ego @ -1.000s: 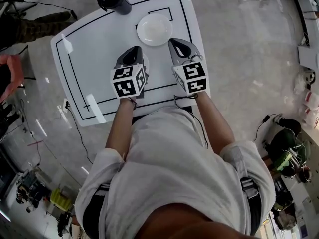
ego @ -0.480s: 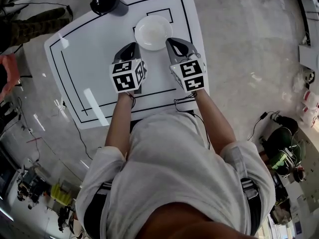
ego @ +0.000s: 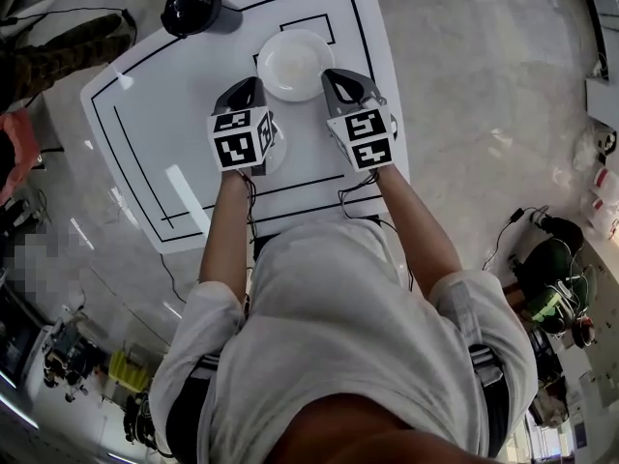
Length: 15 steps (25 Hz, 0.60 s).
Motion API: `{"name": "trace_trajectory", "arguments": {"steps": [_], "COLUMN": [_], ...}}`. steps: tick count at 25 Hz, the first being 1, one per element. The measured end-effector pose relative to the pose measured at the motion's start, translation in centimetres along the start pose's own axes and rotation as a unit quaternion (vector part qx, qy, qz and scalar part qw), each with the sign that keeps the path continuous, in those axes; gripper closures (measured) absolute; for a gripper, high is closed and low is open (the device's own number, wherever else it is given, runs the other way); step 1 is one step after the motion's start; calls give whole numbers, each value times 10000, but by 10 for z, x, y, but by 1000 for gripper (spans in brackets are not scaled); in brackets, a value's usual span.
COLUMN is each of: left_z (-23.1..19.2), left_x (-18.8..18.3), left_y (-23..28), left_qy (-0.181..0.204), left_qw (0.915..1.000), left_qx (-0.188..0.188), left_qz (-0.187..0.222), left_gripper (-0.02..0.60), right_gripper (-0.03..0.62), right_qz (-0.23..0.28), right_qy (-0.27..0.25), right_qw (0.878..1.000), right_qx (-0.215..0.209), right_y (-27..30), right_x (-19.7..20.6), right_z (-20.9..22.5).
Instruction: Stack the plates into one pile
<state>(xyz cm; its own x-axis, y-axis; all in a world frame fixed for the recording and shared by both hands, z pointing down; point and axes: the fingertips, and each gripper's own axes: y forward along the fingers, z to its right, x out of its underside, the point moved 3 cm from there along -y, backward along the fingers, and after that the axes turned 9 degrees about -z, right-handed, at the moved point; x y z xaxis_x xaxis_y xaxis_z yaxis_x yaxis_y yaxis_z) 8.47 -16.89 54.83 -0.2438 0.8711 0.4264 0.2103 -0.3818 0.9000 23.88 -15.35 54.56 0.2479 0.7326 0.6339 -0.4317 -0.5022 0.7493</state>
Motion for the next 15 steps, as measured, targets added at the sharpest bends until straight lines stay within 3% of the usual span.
{"name": "trace_trajectory", "arguments": {"steps": [8,11,15], "left_z": [-13,-13,-12], "left_x": [-3,-3,-4], "left_y": [21,27,30], "left_qy": [-65,-18,3], "left_qw": [9996,9993,9989], "left_qx": [-36,-32,-22], "left_qz": [-257,-363,-465], "left_gripper": [578,559,534], "right_gripper": [591,515,500], "right_qz": [-172,-261,-346], "right_qy": [102,167,276], "right_qw": [9996,9993,9987], "right_qx": [189,210,261], "right_y": [18,25,30], "right_x": [1,3,5], "right_z": [14,17,20]}}
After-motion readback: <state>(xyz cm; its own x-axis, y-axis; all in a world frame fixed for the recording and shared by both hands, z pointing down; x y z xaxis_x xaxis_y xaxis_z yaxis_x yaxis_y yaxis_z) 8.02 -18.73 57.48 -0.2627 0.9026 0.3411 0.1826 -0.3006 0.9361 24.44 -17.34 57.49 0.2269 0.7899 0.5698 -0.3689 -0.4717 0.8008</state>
